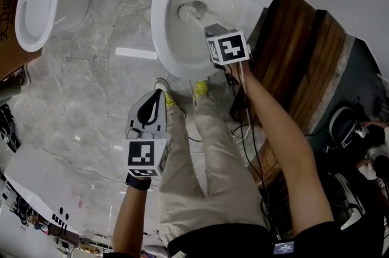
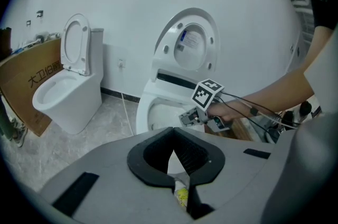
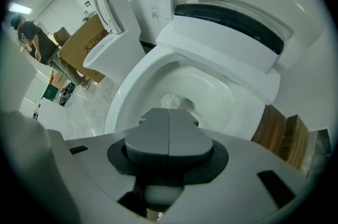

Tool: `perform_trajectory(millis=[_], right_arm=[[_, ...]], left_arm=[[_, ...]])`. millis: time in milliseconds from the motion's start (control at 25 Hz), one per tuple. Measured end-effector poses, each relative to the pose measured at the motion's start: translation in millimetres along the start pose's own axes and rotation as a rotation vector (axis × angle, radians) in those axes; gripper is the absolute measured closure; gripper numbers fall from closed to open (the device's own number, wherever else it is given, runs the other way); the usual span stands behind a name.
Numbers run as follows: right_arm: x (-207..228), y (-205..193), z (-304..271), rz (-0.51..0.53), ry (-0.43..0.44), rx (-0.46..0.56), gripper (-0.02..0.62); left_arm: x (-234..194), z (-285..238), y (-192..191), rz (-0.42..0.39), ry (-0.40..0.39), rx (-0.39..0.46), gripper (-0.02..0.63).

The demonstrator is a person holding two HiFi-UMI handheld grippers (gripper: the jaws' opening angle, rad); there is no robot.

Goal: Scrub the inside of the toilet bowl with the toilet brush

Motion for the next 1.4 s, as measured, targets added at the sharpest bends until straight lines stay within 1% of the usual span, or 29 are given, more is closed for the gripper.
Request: perform_trajectory(millis=[200, 400, 520, 680, 800, 960, 1040, 1120, 1160, 1280, 1400], right_arm=[[7.8, 8.7, -7.1, 0.021, -0.058, 0.036, 0.437], [12.8, 9.4, -19.1, 0.026, -0.079, 0.022, 0.437], [18.4, 7.6, -27.5, 0.030, -0.102, 0.001, 0.436], [18.8, 6.6, -38.9, 0.026, -0.121, -0.026, 0.436], [19.5, 4.4, -45.3, 0.033, -0.124, -0.047, 0.436], [23.5, 1.0, -53.1, 0.056, -0.111, -0.098, 0.436], [26.7, -1.5, -58.2, 0.100, -0.097, -0.166, 0.434], [31.5, 1.0, -66.2, 0.173, -0.076, -0.185, 0.434], [35.5, 1.7, -70.7, 0.189, -0.065, -0.192, 0.434], [49.1, 5.0, -79.4, 0.174, -0.054, -0.254, 0.434], [48.0, 16.2, -85.4, 0.226, -0.048, -0.250, 0.434]], left_arm=[[-3.2, -6.5, -5.0, 0.021, -0.008, 0.011, 0.588], [-13.6, -9.8, -11.2, 0.038, 0.002, 0.002, 0.588], [-17.4, -9.9, -17.7, 0.065, 0.011, -0.007, 0.588], [-17.3, -10.3, -33.2, 0.085, 0.010, -0.046, 0.588], [-11.4, -14.1, -36.1, 0.084, -0.004, -0.061, 0.588], [-4.2, -17.9, -31.1, 0.085, -0.021, -0.051, 0.588], [-2.6, -19.5, -27.7, 0.082, -0.018, -0.035, 0.588], [-1.6, -20.9, -25.8, 0.085, -0.014, -0.025, 0.588], [-2.0, -21.5, -25.4, 0.087, -0.013, -0.026, 0.588], [-6.2, -24.7, -24.0, 0.095, -0.003, -0.032, 0.588], [-10.3, -29.3, -23.5, 0.107, 0.014, -0.033, 0.588]])
Point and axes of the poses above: the fingertips, and each gripper's own axes: z backward along the fingers, x to its right, y out of its top, the point moved 7 cm from there along z, backward along the fingers, and after that the axes turned 7 degrees about z, right-handed, at the moved point
